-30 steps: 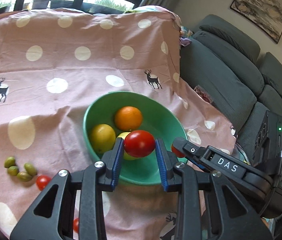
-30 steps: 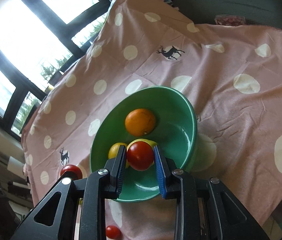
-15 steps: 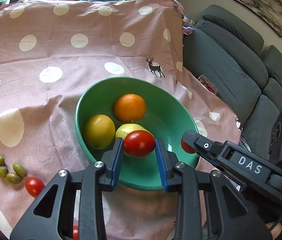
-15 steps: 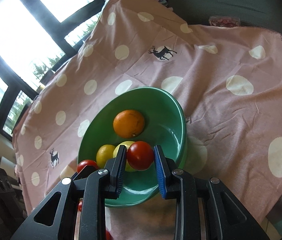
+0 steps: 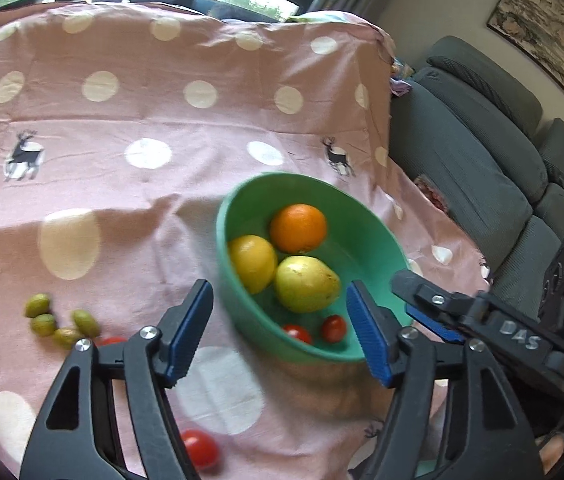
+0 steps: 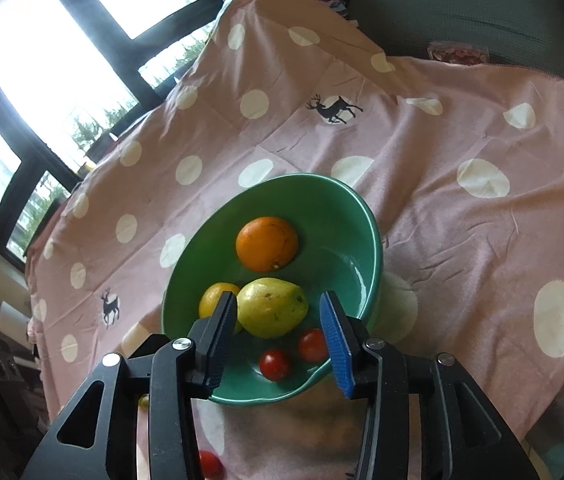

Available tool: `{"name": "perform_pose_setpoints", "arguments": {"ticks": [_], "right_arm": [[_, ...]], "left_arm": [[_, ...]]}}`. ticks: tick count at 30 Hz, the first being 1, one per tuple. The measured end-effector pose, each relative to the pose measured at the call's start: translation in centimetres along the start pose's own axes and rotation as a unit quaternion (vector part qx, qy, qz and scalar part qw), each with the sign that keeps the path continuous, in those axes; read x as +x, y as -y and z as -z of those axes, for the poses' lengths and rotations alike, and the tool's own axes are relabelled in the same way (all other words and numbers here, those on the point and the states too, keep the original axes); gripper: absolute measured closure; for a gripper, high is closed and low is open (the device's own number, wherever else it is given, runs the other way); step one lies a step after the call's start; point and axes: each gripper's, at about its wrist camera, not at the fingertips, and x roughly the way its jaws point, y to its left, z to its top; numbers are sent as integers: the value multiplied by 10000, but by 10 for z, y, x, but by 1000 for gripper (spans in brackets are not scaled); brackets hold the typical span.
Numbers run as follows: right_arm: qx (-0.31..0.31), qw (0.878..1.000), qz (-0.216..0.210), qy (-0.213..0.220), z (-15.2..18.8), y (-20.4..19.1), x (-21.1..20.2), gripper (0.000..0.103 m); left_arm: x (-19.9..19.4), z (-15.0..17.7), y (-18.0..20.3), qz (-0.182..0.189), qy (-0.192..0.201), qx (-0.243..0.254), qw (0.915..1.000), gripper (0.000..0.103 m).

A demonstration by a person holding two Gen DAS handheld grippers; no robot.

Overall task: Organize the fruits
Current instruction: 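Open both tools to drop the tomatoes into the bowl, then return to the cloth and close each tool on a cherry tomato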

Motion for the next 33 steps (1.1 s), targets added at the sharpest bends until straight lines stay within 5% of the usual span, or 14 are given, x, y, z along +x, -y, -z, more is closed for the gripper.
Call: {"name": "perform_pose_setpoints", "arguments": {"ticks": [9, 13, 21, 26, 33], "right_arm": [[-1068, 9893, -649, -748, 27, -52, -7, 48], [-1508, 9797, -696, -1119, 44, -76, 3, 48], [-2181, 9543, -812, -1875, 90, -112, 34, 48], [-2354, 9473, -315, -2152, 109, -112, 54, 48], [-2527, 9407, -150, -2260, 116, -112, 61, 48]], "left_arm": [[-38, 13, -67, -1407, 67, -568, 9884, 33], [-43, 18, -101, -1682, 28, -958, 9811, 33], [-39, 22, -117, -1377, -223, -1162, 9834, 36], [-34, 25, -117, -1260, -339, -1139, 9849, 36], [-21, 27, -115, -964, -524, -1104, 9878, 39]]}}
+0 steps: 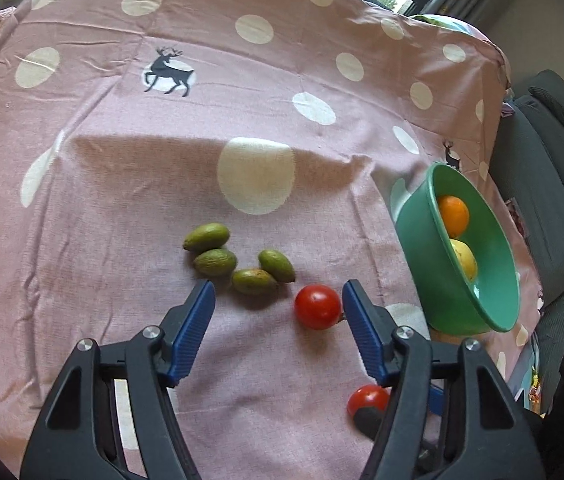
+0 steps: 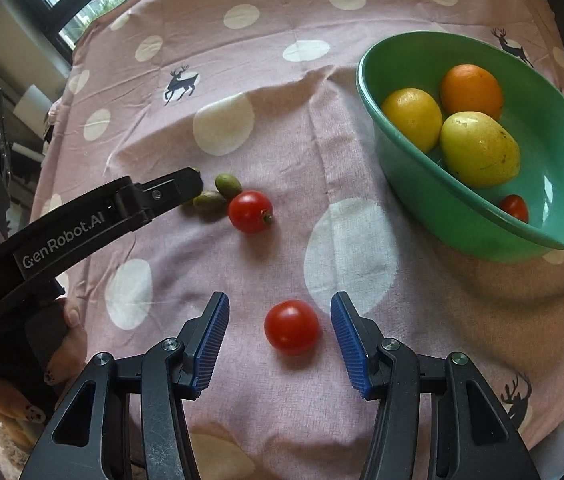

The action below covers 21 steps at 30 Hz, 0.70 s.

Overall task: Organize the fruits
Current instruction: 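Return to the cloth and close each tool on a cherry tomato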

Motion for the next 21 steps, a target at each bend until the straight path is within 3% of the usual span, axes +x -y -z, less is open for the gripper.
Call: {"name": "perform_pose_setpoints", "arguments": {"ticks": [3, 12, 21], "right_arm": [[-116, 9998, 123, -40, 3, -5, 4, 48], [-295, 9984, 472, -124, 5, -10, 15, 48], [-414, 9972, 591, -195, 5, -7, 22, 65]], "left_arm": [[7, 0, 1, 243, -151, -78, 9996, 45], [32, 2, 10, 394, -533, -93, 9978, 56], [46, 2, 13, 461, -615, -223, 9968, 71]]}}
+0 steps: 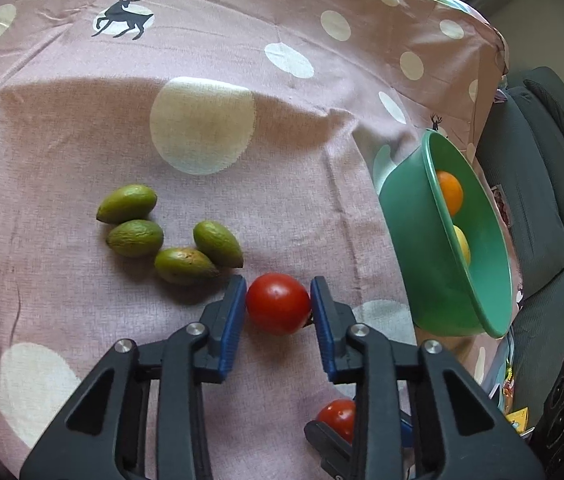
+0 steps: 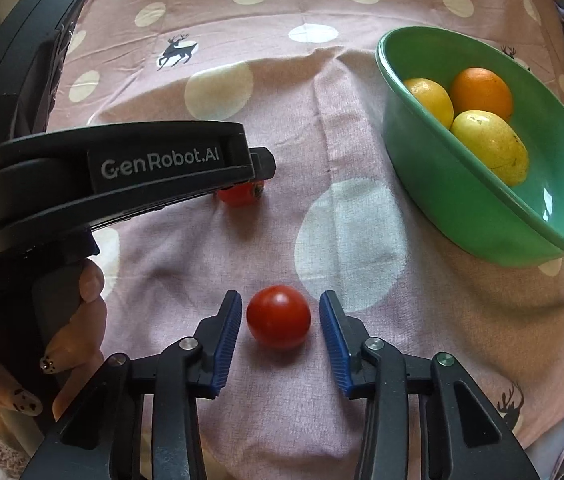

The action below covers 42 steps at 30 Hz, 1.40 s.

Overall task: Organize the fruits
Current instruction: 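Return to the cloth and close each tool on a cherry tomato, then carry both held cherry tomatoes over the green bowl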

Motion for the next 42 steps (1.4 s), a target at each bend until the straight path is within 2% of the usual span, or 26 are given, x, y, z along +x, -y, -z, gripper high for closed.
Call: {"name": "perform_pose_setpoints", "arguments": {"ticks": [2, 8, 15, 24, 32, 36, 42], "right_arm": [[-20, 10000, 2, -14, -1, 0, 2, 69], [-53, 10000, 17, 24, -1, -2, 3, 70], [132, 9996, -155, 183, -1, 8, -7, 70], [605, 9939, -448, 804, -6, 28, -39, 70], [1269, 9735, -453, 1849, -4, 62, -87, 70], [1705, 9607, -396, 2155, 2, 83, -110, 70], [2215, 9433, -437, 2435, -14, 109, -140, 70]], "left_arm": [[2, 0, -1, 38, -2, -27, 10000, 71], [-2, 2, -1, 23, 16, 18, 10000, 71], [-22, 2, 0, -73, 322, 104, 9994, 71], [-64, 6, 20, 301, 870, 392, 9950, 71], [-95, 14, 43, 530, 1235, 742, 9881, 71], [-102, 17, 63, 705, 1330, 1001, 9835, 71], [-94, 23, 98, 1021, 1310, 1388, 9763, 71]]}}
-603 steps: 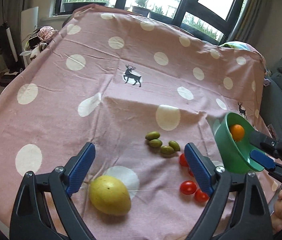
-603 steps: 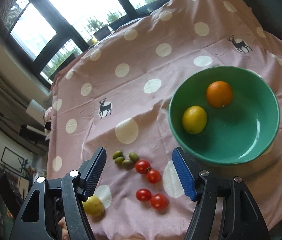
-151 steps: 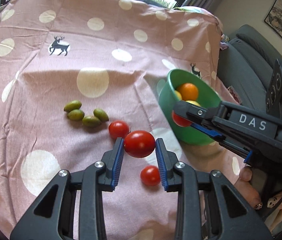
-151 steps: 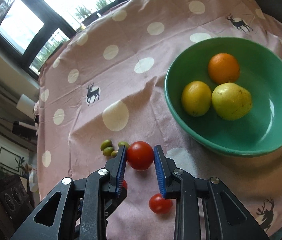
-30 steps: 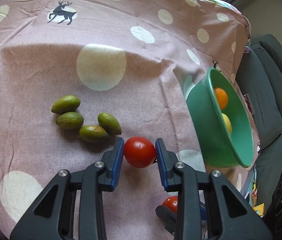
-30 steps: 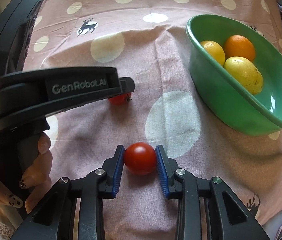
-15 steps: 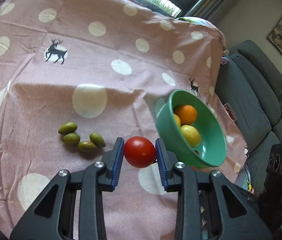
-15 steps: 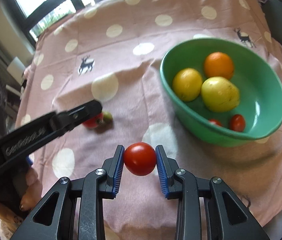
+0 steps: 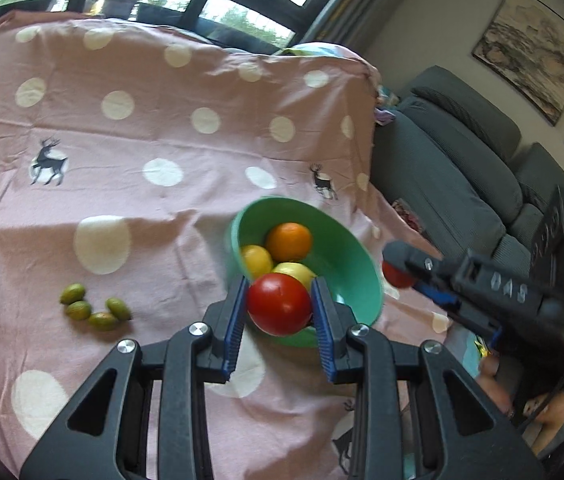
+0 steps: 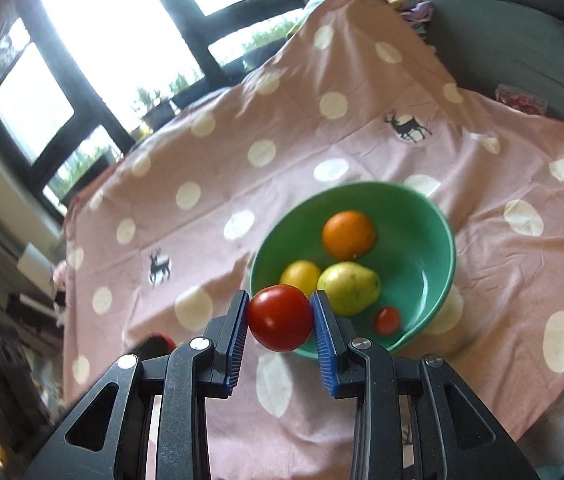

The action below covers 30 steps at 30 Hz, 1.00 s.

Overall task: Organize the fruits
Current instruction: 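Carry both held cherry tomatoes over the green bowl, then open both tools to drop the tomatoes into the bowl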

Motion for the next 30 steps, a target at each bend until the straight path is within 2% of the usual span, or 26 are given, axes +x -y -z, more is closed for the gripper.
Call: {"name": "perform_pose_setpoints", "arguments": {"ticks": [4, 7, 10, 14, 20, 30], "right_arm": [[231, 9995, 70, 219, -20, 9, -5, 70], [347, 9982, 211, 436, -19, 19, -2, 70], [640, 9975, 81, 300, -17, 42, 10, 70], [1040, 9944, 88, 176, -17, 69, 21, 70], [1106, 9938, 90, 95, -14, 79, 31, 70], [1135, 9935, 59, -121, -12, 86, 46, 69]], "left_arm": [[26, -1, 18, 211, -93, 90, 9997, 71], [44, 1, 29, 460, -260, 171, 9985, 71], [61, 5, 38, 355, -405, 353, 9979, 71], [78, 7, 37, 292, -575, 267, 9976, 71], [91, 9, 40, 314, -633, 239, 9972, 71], [111, 16, 45, 78, -869, 369, 9955, 71]]}}
